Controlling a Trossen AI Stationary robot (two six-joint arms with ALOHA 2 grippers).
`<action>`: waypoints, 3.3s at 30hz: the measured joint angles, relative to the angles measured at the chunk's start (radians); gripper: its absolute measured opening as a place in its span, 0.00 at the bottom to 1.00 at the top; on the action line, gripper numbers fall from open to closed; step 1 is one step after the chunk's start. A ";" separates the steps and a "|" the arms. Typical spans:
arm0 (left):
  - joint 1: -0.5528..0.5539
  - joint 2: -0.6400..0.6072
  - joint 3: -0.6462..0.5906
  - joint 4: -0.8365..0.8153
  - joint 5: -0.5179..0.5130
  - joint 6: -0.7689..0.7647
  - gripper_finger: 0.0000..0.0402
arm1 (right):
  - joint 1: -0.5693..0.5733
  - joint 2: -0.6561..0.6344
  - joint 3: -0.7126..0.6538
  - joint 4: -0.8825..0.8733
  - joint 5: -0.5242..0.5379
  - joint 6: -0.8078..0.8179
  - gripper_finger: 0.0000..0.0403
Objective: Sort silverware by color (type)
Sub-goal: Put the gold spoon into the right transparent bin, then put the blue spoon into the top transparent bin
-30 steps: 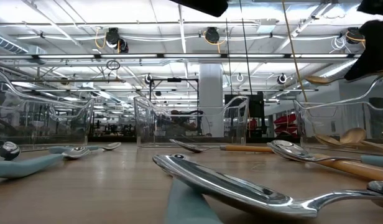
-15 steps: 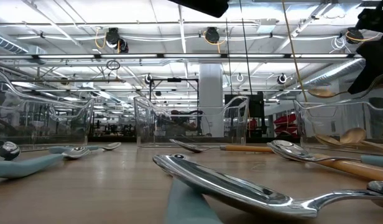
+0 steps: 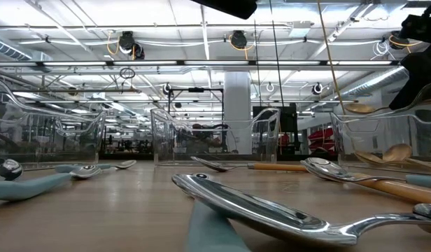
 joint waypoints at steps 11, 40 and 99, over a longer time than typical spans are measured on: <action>0.000 0.000 0.000 0.000 0.000 -0.001 0.41 | 0.000 0.000 0.000 0.003 -0.004 0.000 0.07; 0.000 0.000 0.000 -0.001 0.000 -0.004 0.41 | 0.000 0.000 0.000 0.020 -0.011 0.004 0.21; -0.005 0.014 0.000 -0.736 0.083 -1.557 0.41 | 0.069 0.069 0.206 0.909 0.108 -1.349 0.25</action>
